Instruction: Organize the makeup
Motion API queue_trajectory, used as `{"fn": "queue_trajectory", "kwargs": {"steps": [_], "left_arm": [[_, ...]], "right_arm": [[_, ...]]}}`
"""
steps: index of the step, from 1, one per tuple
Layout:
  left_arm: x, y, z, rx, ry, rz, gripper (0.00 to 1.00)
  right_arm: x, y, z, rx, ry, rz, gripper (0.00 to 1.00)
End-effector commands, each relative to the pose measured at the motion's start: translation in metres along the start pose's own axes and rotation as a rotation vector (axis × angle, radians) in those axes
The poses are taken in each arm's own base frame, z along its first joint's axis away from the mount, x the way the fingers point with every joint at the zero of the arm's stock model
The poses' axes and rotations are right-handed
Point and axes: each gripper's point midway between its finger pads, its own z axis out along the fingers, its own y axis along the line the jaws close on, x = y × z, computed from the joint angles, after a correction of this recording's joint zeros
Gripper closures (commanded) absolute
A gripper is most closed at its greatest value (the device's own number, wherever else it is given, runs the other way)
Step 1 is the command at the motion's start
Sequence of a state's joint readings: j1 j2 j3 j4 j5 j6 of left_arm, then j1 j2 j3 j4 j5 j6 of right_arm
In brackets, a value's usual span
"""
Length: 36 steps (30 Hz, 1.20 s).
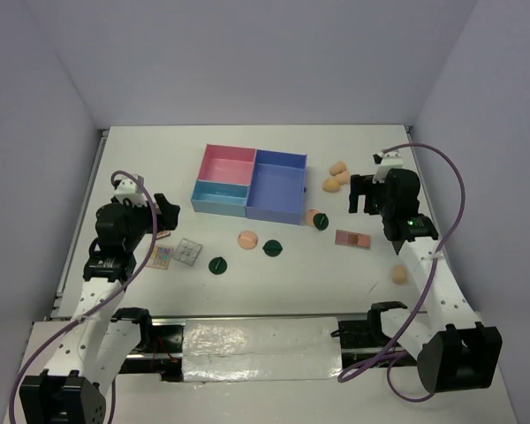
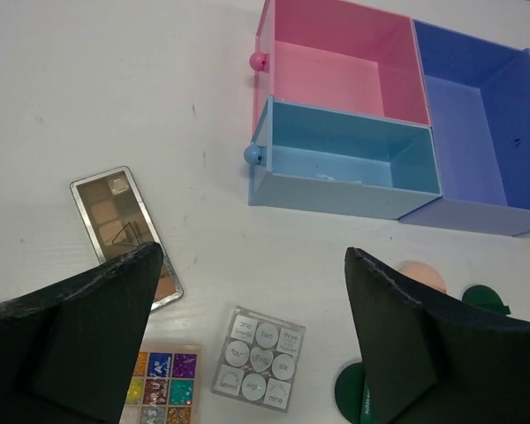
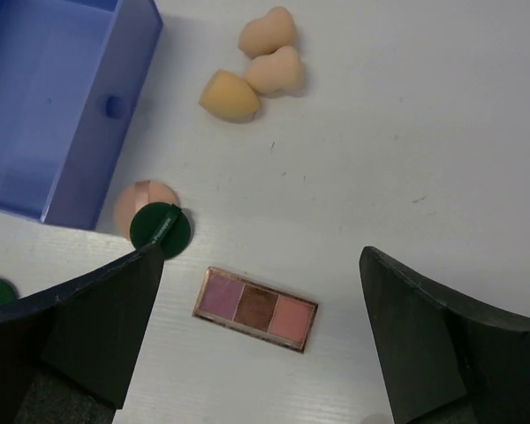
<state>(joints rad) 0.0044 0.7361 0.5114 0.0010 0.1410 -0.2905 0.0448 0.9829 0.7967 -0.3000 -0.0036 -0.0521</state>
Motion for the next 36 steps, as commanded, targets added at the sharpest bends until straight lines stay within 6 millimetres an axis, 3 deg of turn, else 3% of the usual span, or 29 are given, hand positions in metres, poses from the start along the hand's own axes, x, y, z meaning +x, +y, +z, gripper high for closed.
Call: {"fn": "queue_trajectory", "kwargs": {"steps": [1, 8, 14, 16, 18, 20, 21, 22, 23, 24, 25, 26, 27, 28, 29, 31, 32, 36], "left_arm": [[-0.026, -0.011, 0.001, 0.044, -0.060, 0.016, 0.02], [-0.025, -0.009, 0.005, 0.038, -0.035, 0.003, 0.01], [-0.024, -0.009, 0.004, 0.032, -0.030, 0.002, 0.02], [-0.024, -0.010, 0.004, 0.041, -0.029, 0.004, 0.08], [-0.025, -0.013, 0.004, 0.054, -0.030, 0.007, 0.25], [-0.026, -0.014, 0.004, 0.061, -0.030, 0.008, 0.37], [-0.025, -0.014, 0.004, 0.064, -0.026, 0.008, 0.52], [-0.025, -0.015, 0.004, 0.067, -0.025, 0.008, 0.59], [-0.025, -0.015, 0.004, 0.069, -0.023, 0.007, 0.65], [-0.025, -0.016, 0.004, 0.073, -0.024, 0.008, 0.75], [-0.025, -0.017, 0.004, 0.075, -0.022, 0.008, 0.78], [-0.023, -0.016, 0.005, 0.074, -0.016, 0.006, 0.80], [-0.024, -0.017, 0.005, 0.079, -0.016, 0.009, 0.78], [-0.023, -0.017, 0.006, 0.079, -0.012, 0.008, 0.73], [-0.023, -0.016, 0.006, 0.076, -0.011, 0.007, 0.59], [-0.023, -0.016, 0.006, 0.071, -0.010, 0.005, 0.44], [-0.024, -0.015, 0.005, 0.066, -0.016, 0.006, 0.33], [-0.025, -0.013, 0.004, 0.057, -0.021, 0.008, 0.27]], "right_arm": [[-0.014, 0.007, -0.013, -0.052, -0.029, -0.034, 0.01], [0.007, 0.045, -0.023, -0.372, -0.006, -0.405, 0.00], [0.015, 0.054, -0.020, -0.435, 0.041, -0.408, 0.00], [0.018, 0.059, -0.018, -0.487, 0.073, -0.405, 0.00], [0.012, 0.062, -0.018, -0.506, 0.097, -0.384, 0.00], [0.001, 0.055, -0.006, -0.440, 0.108, -0.308, 0.01], [-0.002, 0.054, -0.003, -0.433, 0.108, -0.294, 0.10], [-0.008, 0.054, -0.001, -0.439, 0.104, -0.253, 0.28], [-0.018, 0.052, 0.008, -0.422, 0.086, -0.219, 0.80], [-0.022, 0.051, 0.014, -0.405, 0.087, -0.177, 0.88], [-0.032, 0.054, 0.017, -0.406, 0.084, -0.108, 0.87], [-0.022, 0.056, 0.031, -0.411, 0.150, -0.053, 0.73], [-0.035, 0.057, 0.038, -0.402, 0.156, -0.005, 0.67], [-0.032, 0.059, 0.045, -0.407, 0.199, 0.045, 0.63], [-0.016, 0.062, 0.061, -0.395, 0.293, 0.133, 0.59], [-0.019, 0.060, 0.077, -0.352, 0.329, 0.223, 0.47], [-0.010, 0.060, 0.090, -0.329, 0.369, 0.274, 0.43], [-0.006, 0.049, 0.123, -0.256, 0.372, 0.312, 0.38]]}}
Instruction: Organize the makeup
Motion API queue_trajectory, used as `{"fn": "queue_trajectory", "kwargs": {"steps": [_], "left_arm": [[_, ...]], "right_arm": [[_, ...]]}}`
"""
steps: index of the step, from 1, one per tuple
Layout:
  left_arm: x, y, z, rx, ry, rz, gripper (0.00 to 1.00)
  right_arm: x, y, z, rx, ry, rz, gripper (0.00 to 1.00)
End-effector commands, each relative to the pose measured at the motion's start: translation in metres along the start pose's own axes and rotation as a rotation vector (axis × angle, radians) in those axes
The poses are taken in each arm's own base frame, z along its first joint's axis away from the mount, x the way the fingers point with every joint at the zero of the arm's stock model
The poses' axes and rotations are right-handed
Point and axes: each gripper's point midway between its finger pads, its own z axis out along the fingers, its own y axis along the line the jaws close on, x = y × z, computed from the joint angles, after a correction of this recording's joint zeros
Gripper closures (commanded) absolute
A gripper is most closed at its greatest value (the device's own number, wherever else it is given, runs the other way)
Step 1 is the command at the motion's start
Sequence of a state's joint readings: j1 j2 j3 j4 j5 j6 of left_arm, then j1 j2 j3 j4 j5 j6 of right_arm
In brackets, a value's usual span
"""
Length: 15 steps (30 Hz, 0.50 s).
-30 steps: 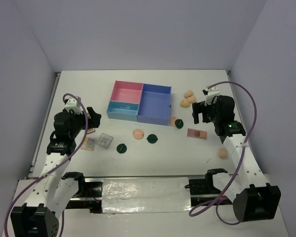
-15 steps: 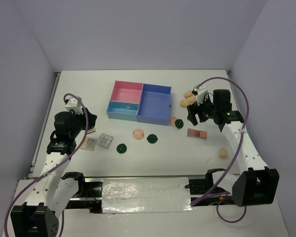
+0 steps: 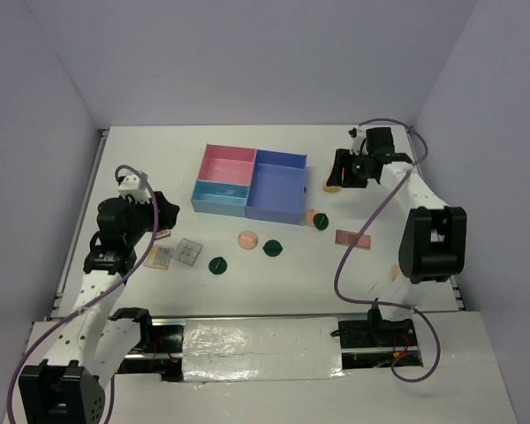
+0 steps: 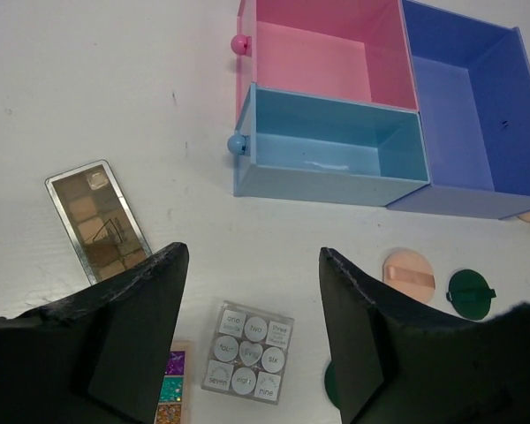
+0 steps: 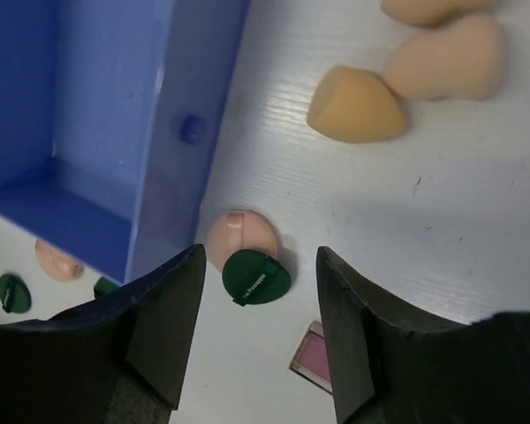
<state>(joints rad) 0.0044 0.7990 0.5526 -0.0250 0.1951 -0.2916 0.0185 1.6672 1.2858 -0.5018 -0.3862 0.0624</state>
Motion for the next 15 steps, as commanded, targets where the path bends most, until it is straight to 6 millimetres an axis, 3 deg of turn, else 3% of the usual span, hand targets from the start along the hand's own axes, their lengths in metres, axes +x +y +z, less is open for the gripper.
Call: {"fn": "queue_trajectory", "kwargs": {"steps": [1, 4, 15], "left_arm": [[-0.028, -0.006, -0.004, 0.013, -0.078, 0.022, 0.27], [-0.030, -0.005, -0.005, 0.005, -0.085, 0.023, 0.26], [-0.030, -0.002, -0.005, -0.011, -0.090, 0.021, 0.25]], "right_arm": [[-0.032, -0.012, 0.007, 0.078, -0.064, 0.120, 0.40], [-0.030, -0.025, 0.022, 0.119, -0.041, 0.170, 0.46], [-0.054, -0.089, 0.045, 0.198, -0.114, 0.220, 0.45]]}}
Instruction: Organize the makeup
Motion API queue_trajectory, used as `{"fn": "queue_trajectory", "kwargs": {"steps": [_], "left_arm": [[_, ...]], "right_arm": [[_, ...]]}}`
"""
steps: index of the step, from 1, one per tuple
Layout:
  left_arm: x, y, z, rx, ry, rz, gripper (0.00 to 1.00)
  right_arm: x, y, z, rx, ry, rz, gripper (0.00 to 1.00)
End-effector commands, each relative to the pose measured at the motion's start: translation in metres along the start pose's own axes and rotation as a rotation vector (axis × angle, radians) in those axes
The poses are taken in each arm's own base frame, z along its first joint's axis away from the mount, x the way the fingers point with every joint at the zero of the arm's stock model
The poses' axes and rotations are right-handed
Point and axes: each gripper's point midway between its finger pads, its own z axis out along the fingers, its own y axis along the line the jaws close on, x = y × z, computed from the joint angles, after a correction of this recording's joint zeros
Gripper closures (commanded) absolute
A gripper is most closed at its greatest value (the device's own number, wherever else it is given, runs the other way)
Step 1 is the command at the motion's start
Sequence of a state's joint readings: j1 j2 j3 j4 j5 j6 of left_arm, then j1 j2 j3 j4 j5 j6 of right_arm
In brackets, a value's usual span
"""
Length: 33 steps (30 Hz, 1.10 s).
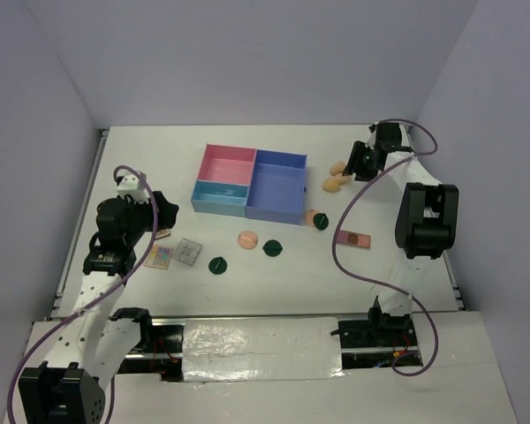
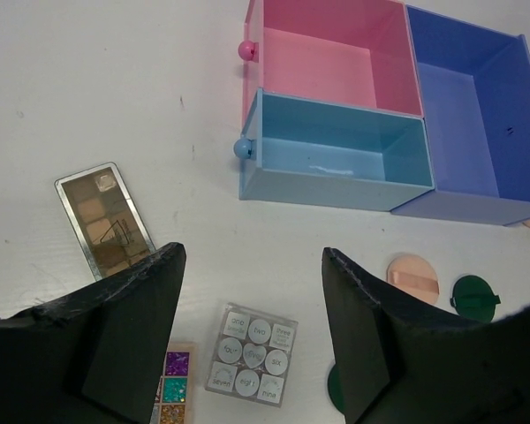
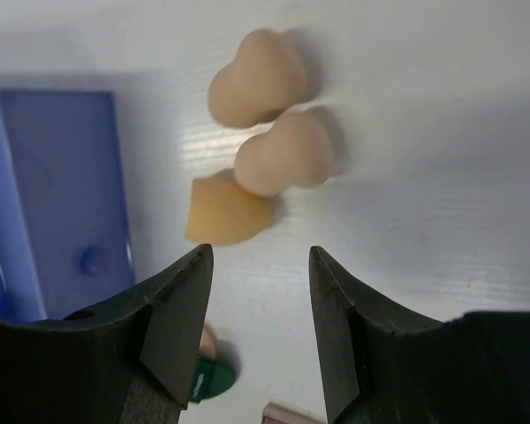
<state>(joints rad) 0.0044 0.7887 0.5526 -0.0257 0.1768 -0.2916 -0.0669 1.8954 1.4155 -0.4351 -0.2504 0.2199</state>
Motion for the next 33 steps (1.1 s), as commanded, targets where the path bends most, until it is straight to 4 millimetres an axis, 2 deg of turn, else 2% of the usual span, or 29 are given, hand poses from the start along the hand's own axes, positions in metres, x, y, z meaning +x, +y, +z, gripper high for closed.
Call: {"fn": "queue_trajectory", "kwargs": {"steps": [1, 8, 11, 17, 25, 33], "left_arm": [[-0.027, -0.004, -0.004, 0.002, -0.078, 0.018, 0.24], [-0.027, -0.003, -0.004, 0.001, -0.078, 0.018, 0.24], [-0.026, -0.003, -0.004, 0.001, -0.077, 0.018, 0.24], [-0.025, -0.003, -0.003, 0.003, -0.073, 0.017, 0.24], [-0.024, -0.002, -0.002, -0.004, -0.070, 0.017, 0.24], [-0.024, -0.002, -0.002, -0.004, -0.070, 0.019, 0.24]], "right_arm": [[-0.035, -0.006, 0.006, -0.004, -0.086, -0.011, 0.45], [-0.047, -0.005, 0.025, -0.047, -0.068, -0.021, 0.42], [-0.044, -0.011, 0.039, -0.039, -0.044, -0.017, 0.42], [-0.042, -0.017, 0.048, -0.016, -0.028, -0.020, 0.43], [-0.022, -0.022, 0.060, -0.024, 0.028, -0.009, 0.45], [-0.016, -0.023, 0.063, -0.027, 0.049, 0.000, 0.61]]}}
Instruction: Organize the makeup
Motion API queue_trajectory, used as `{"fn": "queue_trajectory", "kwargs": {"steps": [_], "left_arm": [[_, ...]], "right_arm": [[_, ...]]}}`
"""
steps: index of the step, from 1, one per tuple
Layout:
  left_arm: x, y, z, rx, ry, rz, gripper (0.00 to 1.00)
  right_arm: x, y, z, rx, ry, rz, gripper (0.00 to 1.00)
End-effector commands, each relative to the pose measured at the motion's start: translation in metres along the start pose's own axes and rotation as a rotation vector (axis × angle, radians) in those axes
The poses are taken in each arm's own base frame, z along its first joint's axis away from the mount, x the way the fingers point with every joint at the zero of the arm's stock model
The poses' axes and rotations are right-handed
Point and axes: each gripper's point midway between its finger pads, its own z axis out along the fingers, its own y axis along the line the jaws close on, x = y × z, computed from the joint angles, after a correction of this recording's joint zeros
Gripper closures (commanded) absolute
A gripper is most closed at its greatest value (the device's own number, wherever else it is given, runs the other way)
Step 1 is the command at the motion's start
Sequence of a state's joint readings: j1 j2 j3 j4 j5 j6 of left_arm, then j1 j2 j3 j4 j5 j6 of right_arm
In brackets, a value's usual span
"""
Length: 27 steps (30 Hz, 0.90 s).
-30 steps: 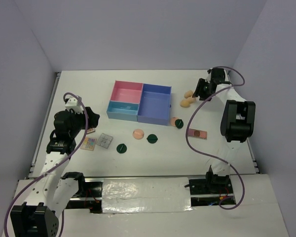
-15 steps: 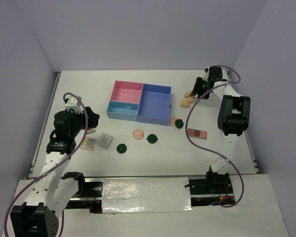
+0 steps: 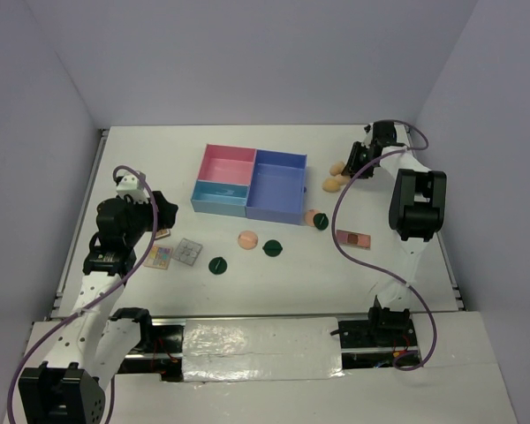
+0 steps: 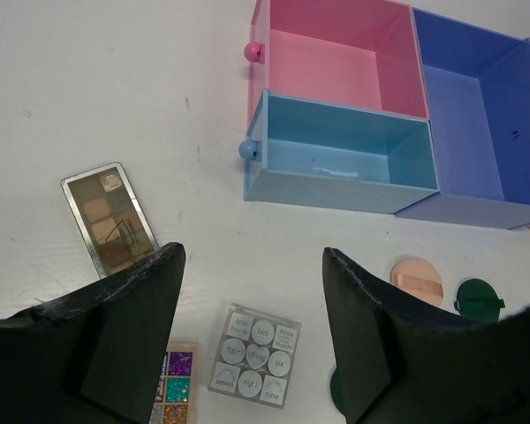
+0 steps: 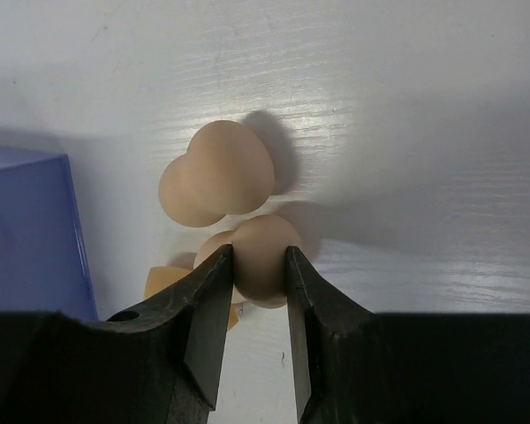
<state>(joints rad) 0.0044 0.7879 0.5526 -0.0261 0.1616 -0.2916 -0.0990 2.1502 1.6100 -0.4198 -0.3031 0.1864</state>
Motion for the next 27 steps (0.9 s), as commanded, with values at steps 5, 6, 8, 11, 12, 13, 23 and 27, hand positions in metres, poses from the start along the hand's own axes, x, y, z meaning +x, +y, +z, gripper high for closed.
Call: {"fn": "queue_trajectory", "kwargs": {"steps": [5, 6, 8, 11, 12, 13, 23, 27], "left_arm": [[-0.024, -0.004, -0.003, 0.008, -0.070, 0.018, 0.24], [-0.024, -0.004, -0.003, 0.007, -0.072, 0.019, 0.24], [-0.024, -0.004, -0.003, 0.010, -0.070, 0.019, 0.24], [-0.023, -0.005, -0.002, 0.014, -0.066, 0.019, 0.24], [-0.023, -0.005, -0.002, 0.013, -0.064, 0.019, 0.24], [-0.022, -0.004, -0.002, 0.012, -0.063, 0.019, 0.24], [-0.023, -0.008, -0.002, 0.033, -0.066, 0.019, 0.24], [-0.023, -0.009, -0.002, 0.037, -0.065, 0.017, 0.24]], "right_arm": [[-0.007, -0.001, -0.020, -0.022, -0.034, 0.017, 0.73], [-0.002, -0.006, -0.023, -0.025, -0.032, 0.035, 0.77], [-0.007, -0.002, -0.037, -0.051, -0.055, 0.031, 0.82], [-0.007, -0.001, -0.050, -0.065, -0.074, 0.004, 0.91], [-0.010, 0.003, -0.063, -0.069, -0.098, -0.018, 0.92], [-0.012, 0.006, -0.070, -0.071, -0.116, -0.036, 0.92], [-0.028, 0.099, -0.145, -0.316, -0.304, -0.462, 0.93], [0.012, 0.200, -0.151, -0.516, -0.295, -0.768, 0.93]]}}
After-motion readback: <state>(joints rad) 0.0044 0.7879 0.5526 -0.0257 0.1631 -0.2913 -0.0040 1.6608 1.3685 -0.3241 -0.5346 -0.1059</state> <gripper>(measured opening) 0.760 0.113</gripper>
